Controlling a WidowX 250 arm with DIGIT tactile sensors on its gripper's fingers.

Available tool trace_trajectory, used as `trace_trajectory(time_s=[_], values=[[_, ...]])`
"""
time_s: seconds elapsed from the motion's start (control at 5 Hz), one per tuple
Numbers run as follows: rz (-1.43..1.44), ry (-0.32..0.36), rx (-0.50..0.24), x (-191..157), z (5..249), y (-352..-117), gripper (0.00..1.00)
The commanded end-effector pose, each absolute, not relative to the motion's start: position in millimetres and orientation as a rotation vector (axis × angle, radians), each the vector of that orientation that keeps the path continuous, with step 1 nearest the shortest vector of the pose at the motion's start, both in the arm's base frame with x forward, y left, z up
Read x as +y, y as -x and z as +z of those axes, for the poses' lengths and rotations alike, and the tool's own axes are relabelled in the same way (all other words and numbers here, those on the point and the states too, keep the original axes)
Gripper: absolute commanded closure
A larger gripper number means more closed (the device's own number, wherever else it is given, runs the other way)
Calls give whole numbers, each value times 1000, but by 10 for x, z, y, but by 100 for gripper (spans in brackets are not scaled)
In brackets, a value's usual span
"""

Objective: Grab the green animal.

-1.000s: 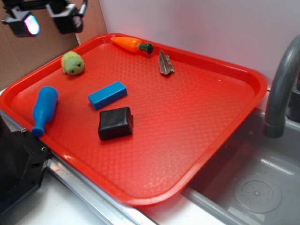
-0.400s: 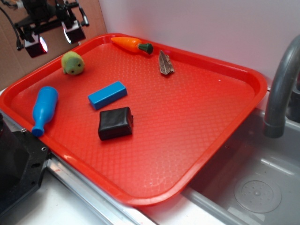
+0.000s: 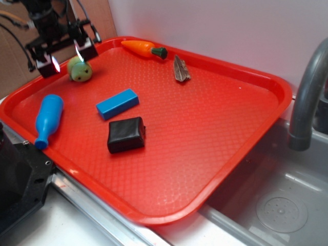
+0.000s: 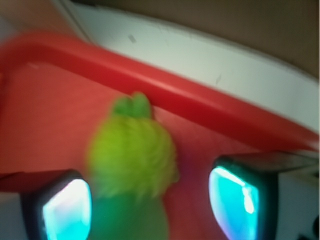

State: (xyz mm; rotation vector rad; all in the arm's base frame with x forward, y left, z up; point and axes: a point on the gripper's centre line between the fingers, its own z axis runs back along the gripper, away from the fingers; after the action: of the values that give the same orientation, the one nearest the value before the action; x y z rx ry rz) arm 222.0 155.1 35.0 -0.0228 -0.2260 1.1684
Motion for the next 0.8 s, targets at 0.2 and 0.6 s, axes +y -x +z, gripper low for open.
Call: trace_trajectory(time_s=[0.2,0.6], values=[[1175,-29,-65,1511,264,-2315,100],[930,-87,-29,966,1075,-2122,100]])
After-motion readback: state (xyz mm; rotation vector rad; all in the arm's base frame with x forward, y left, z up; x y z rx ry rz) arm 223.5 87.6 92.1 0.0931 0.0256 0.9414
